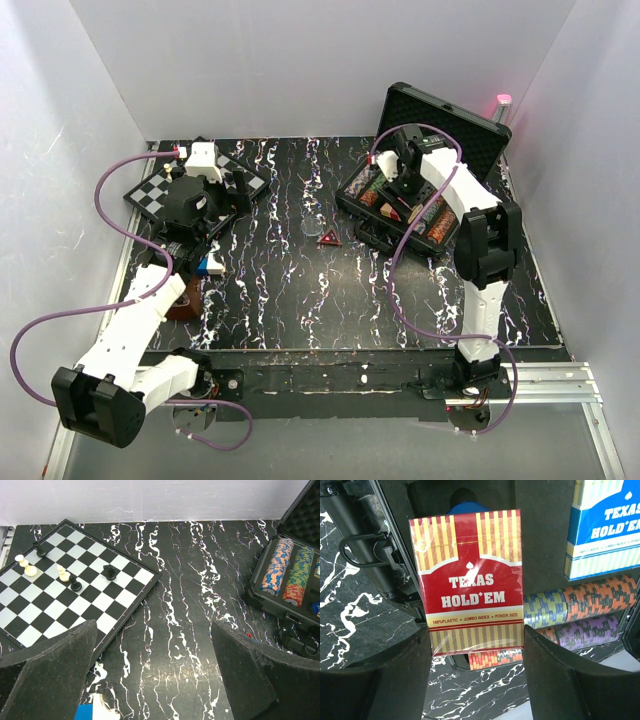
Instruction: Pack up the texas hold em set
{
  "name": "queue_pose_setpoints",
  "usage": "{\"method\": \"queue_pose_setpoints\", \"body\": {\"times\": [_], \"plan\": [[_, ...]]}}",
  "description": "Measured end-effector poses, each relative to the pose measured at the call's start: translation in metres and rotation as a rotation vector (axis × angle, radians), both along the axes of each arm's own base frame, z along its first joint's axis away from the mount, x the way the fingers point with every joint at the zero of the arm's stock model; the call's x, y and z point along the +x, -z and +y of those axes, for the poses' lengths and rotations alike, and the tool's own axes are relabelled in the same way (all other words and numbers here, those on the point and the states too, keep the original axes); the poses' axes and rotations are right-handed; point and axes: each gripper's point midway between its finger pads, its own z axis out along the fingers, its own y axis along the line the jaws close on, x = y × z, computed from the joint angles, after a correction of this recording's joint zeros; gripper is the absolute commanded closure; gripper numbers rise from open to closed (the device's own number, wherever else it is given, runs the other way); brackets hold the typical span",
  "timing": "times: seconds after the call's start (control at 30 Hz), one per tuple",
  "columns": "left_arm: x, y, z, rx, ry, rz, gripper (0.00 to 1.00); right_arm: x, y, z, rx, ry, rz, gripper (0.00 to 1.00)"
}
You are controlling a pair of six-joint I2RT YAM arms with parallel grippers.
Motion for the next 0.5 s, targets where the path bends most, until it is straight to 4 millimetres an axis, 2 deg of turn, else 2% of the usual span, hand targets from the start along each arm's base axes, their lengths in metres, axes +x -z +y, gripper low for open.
{"method": "queue_pose_setpoints", "body": {"times": [0.3, 0.5], "plan": [[0.0, 0.002, 0.0, 0.001, 0.0, 0.004, 0.02, 0.008, 0.011, 0.004, 0.004, -0.001, 0.052, 0.99], [0.0, 0.004, 0.0, 0.002, 0.003, 0.007, 0.02, 0.009, 0.011, 0.005, 0.005, 0.005, 0.067, 0.99]]}}
